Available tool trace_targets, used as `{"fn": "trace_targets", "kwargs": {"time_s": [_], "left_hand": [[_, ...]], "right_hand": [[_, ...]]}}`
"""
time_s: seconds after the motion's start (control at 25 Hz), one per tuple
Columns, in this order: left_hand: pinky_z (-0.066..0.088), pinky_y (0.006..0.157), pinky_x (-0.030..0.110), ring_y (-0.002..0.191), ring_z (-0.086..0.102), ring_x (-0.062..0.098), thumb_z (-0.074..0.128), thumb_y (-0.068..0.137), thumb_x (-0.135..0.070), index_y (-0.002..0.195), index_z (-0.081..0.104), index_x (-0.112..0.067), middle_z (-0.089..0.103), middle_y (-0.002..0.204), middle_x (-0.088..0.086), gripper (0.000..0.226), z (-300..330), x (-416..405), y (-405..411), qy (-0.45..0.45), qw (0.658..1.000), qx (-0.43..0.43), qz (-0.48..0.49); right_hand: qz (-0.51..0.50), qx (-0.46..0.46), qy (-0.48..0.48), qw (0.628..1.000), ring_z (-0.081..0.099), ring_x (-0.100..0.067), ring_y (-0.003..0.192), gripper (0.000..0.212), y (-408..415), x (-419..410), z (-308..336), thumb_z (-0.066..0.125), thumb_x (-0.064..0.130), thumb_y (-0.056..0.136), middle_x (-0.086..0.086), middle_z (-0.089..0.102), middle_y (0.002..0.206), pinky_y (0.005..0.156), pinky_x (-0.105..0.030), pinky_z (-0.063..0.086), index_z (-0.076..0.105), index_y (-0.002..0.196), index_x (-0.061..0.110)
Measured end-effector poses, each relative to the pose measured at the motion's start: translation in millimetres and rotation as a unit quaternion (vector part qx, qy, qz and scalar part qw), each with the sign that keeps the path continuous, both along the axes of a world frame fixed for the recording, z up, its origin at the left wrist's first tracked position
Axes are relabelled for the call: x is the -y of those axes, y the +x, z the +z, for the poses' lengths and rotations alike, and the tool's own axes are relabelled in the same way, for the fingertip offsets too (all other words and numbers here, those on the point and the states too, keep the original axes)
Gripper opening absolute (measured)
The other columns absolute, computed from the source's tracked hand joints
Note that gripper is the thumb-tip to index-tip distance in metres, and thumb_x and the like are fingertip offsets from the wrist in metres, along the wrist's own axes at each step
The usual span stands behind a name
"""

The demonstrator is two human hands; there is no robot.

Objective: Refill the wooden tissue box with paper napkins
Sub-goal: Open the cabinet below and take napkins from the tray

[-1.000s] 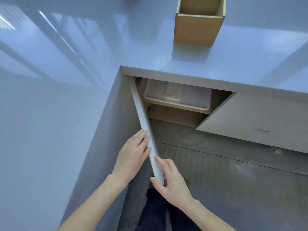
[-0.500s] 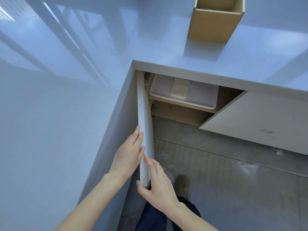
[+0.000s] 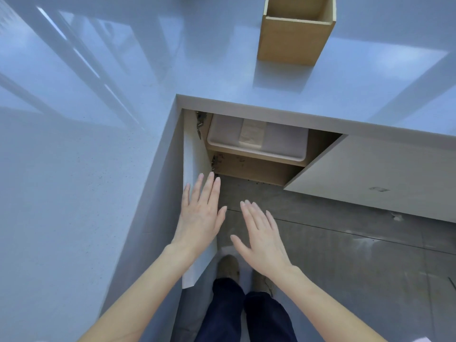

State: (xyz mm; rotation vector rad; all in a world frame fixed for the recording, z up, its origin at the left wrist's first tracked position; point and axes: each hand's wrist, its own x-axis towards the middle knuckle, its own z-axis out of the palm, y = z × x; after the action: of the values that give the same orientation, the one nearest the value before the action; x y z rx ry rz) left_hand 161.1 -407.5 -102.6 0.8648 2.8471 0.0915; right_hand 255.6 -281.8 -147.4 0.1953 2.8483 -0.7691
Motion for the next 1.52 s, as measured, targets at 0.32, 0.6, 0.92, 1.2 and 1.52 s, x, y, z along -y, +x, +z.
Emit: {"fn": "trace_targets", "kwargs": {"time_s": [0.32,0.6,0.92,1.2,1.52], "left_hand": [[-0.014,0.109,0.048,0.142,-0.011,0.035,0.034,0.093,-0.043,0.143,-0.013,-0.009,-0.006,0.156,0.017,0.077,-28.2,-34.3,-16.4,0.003,1.0,-0.017,0.006],[-0.017,0.108,0.048,0.132,-0.028,0.028,0.034,0.09,-0.048,0.133,-0.027,-0.014,-0.023,0.147,0.011,0.082,-51.2,-49.5,-37.7,0.018,1.0,-0.021,-0.004],[-0.003,0.112,0.051,0.142,0.004,0.037,0.04,0.087,-0.048,0.145,0.004,-0.004,0.008,0.155,0.021,0.081,-92.9,-69.3,-67.6,0.029,0.999,-0.002,-0.02],[-0.018,0.108,0.043,0.142,-0.006,0.033,0.039,0.089,-0.047,0.138,-0.015,-0.009,-0.009,0.153,0.015,0.082,-149.4,-92.3,-101.7,0.058,0.998,-0.019,-0.034],[-0.014,0.108,0.043,0.135,-0.025,0.026,0.03,0.091,-0.05,0.132,-0.028,-0.014,-0.029,0.143,0.007,0.08,-209.4,-106.1,-129.5,0.042,0.999,-0.026,-0.021]], "right_hand": [[-0.065,0.004,0.162,0.985,0.005,-0.026,0.145,0.081,-34.1,-42.9,-1.7,0.053,0.048,0.083,-0.009,0.012,0.157,0.112,-0.046,-0.007,0.013,0.147,0.017],[-0.061,0.012,0.2,0.978,0.006,-0.025,0.145,0.083,-54.4,-62.7,-11.7,0.054,0.05,0.081,-0.008,0.014,0.157,0.111,-0.046,-0.008,0.014,0.147,0.019],[-0.052,0.007,0.214,0.975,0.009,-0.026,0.145,0.081,-83.8,-92.0,-46.7,0.053,0.049,0.082,-0.009,0.014,0.157,0.11,-0.044,-0.009,0.016,0.146,0.017],[-0.012,0.011,0.197,0.98,-0.012,-0.022,0.144,0.084,-120.7,-111.9,-103.9,0.049,0.048,0.086,-0.005,-0.007,0.158,0.11,-0.042,-0.014,-0.001,0.147,0.019],[-0.015,-0.008,0.208,0.978,-0.01,-0.023,0.145,0.087,-150.5,-125.7,-164.0,0.047,0.049,0.087,-0.007,-0.01,0.158,0.112,-0.043,-0.012,-0.009,0.146,0.019]]}}
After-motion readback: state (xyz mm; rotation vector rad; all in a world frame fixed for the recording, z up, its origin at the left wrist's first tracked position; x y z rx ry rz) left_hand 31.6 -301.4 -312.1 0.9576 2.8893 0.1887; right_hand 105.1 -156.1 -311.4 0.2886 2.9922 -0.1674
